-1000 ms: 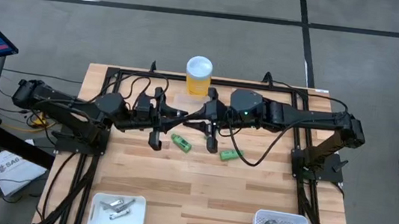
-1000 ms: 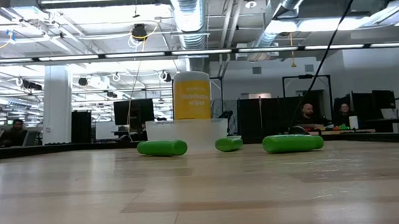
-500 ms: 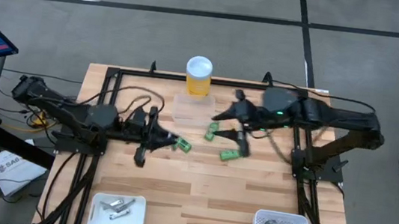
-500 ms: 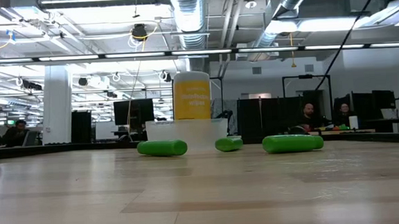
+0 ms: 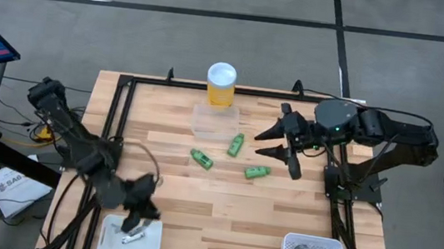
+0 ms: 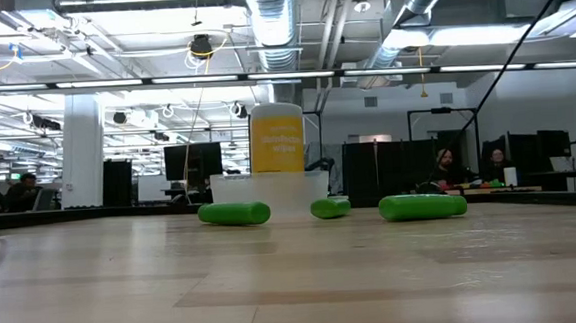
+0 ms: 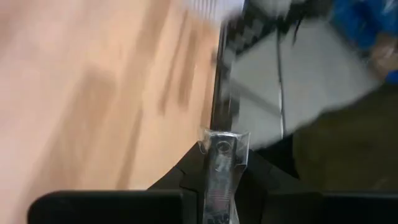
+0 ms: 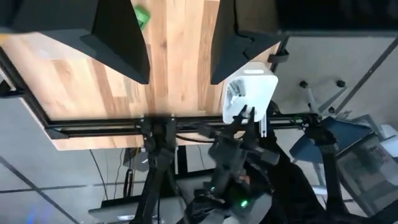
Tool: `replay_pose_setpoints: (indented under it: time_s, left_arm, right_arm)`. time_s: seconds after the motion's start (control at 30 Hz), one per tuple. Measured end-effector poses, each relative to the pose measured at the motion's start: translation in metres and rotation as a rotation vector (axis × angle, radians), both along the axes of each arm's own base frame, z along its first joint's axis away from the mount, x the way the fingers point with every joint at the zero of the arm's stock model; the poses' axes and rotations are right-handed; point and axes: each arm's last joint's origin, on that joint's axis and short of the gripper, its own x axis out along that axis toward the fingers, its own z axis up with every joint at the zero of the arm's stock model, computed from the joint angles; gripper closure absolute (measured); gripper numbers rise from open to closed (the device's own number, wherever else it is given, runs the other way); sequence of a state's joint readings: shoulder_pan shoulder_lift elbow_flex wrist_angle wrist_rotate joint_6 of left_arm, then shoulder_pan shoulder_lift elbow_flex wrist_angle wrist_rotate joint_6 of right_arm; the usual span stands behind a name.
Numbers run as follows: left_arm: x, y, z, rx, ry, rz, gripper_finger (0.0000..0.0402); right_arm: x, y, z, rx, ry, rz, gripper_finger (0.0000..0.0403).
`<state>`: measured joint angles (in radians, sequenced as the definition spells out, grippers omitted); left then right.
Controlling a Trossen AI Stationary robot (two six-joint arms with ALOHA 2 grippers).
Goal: Pick & Place Travel size toiletries
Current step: Put the silver nail cutter into the left white bin, then put the bottom right green shampoo into the transparent bin
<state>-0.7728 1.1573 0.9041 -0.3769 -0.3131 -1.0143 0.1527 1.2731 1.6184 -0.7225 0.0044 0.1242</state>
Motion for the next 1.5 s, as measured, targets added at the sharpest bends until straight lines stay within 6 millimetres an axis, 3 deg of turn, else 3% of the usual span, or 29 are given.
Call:
replay_pose_setpoints:
  time_s: [0.3, 0.53, 0.67, 0.8, 1.0, 1.37, 1.5]
  left_arm:
    - [-0.01, -0.051, -0.051, -0.011, 0.275, -0.07, 0.0359]
    - [-0.006, -0.06, -0.088, 0.1, 0.441, -0.097, 0.0358]
    - [-0.004, -0.063, -0.102, 0.133, 0.496, -0.108, 0.0338]
    - [-0.005, -0.065, -0.109, 0.136, 0.555, -0.136, 0.0343]
    - [-0.007, -0.063, -0.102, 0.115, 0.548, -0.148, 0.0335]
    - [-0.013, -0.051, -0.067, 0.033, 0.451, -0.148, 0.02]
    - [-0.006, -0.027, -0.04, -0.083, 0.379, -0.065, 0.0193]
  right_arm:
    - [0.015, 0.007, -0.01, -0.004, 0.038, 0.022, 0.0245]
    - [0.021, 0.008, -0.014, -0.007, 0.057, 0.022, 0.0247]
    - [0.021, 0.008, -0.014, 0.0, 0.058, 0.019, 0.0242]
    - [0.021, 0.008, -0.014, 0.009, 0.06, 0.015, 0.0236]
    - [0.019, 0.008, -0.013, 0.024, 0.058, 0.009, 0.0227]
    - [0.018, 0.008, -0.012, 0.015, 0.055, 0.013, 0.0178]
    - [0.007, 0.005, -0.006, 0.013, 0.036, 0.013, 0.0175]
